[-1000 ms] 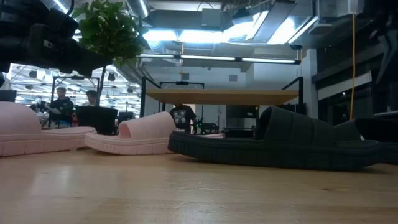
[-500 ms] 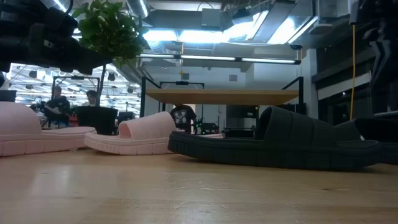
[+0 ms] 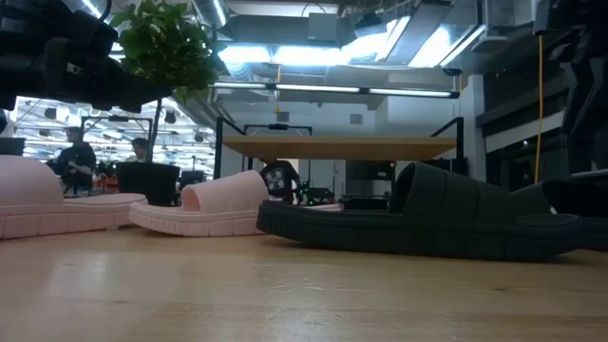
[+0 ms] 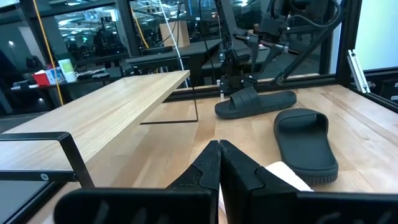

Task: Pick and place slides into the shelf
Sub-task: Put the right black slide on the shelf

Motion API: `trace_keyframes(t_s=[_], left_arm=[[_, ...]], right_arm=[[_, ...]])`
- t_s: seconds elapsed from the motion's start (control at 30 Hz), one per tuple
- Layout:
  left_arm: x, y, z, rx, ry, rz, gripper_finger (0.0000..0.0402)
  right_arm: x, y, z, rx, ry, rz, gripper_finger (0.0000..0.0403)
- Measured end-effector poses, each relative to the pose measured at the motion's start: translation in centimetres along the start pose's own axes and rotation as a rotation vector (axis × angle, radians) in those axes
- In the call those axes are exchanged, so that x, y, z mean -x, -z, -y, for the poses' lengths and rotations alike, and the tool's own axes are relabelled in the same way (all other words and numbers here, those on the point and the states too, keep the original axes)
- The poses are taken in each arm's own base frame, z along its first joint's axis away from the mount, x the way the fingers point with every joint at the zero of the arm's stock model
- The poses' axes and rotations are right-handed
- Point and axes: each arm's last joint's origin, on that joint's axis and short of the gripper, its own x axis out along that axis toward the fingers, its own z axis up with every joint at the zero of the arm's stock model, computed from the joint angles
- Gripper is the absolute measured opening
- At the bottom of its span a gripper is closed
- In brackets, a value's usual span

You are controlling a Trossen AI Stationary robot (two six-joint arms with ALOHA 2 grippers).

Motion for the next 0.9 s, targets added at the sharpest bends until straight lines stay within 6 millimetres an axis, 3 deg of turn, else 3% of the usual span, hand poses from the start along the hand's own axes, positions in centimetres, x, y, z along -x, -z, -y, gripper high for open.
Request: trace_keyframes(t_s=[0.23,0.5,0.9], left_arm=[[0.0,0.0,0.0,-0.001,0.000,-0.001,0.0000],[0.0,0.0,0.0,0.000,0.000,-0.001,0.0000],[0.0,0.0,0.0,0.000,0.000,-0.001,0.0000]], right_arm=[[-0.6,0.0,-0.9,0.060,-0.018,-0.053,0.0107],[-2.1,0.2,-2.2,0.191,0.049,-0.118,0.0107],[-3.5,0.1,-3.0,0.247,0.140,-0.121,0.0107]])
